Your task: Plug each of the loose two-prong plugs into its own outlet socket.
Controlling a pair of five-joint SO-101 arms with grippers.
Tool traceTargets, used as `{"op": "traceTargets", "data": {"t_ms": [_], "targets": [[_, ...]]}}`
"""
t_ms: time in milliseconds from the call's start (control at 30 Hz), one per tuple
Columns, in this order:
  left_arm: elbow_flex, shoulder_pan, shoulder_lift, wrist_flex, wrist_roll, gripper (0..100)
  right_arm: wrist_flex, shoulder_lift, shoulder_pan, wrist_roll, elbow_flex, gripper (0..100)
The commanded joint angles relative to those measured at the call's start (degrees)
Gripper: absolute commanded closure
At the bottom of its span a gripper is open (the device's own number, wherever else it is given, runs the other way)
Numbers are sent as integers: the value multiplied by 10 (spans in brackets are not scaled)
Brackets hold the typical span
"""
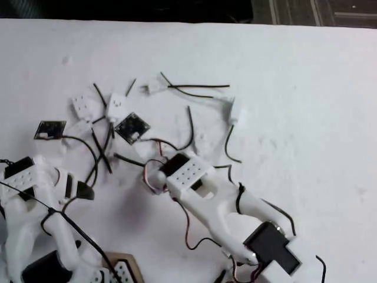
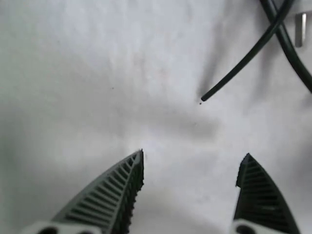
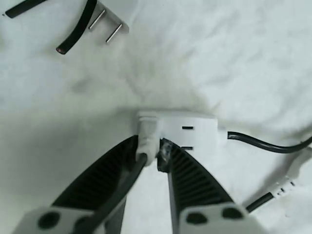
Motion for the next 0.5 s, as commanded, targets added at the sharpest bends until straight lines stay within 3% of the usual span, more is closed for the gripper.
{"op": "traceTargets", "data": {"t_ms": [0, 267, 467], "targets": [[-1, -5, -13, -6, 4, 694, 7, 13, -5, -4, -1, 983], [-1, -5, -13, -6, 4, 694, 7, -113, 59, -4, -26, 983], [-1, -5, -13, -6, 4, 694, 7, -102, 116, 0, -115, 983]]}}
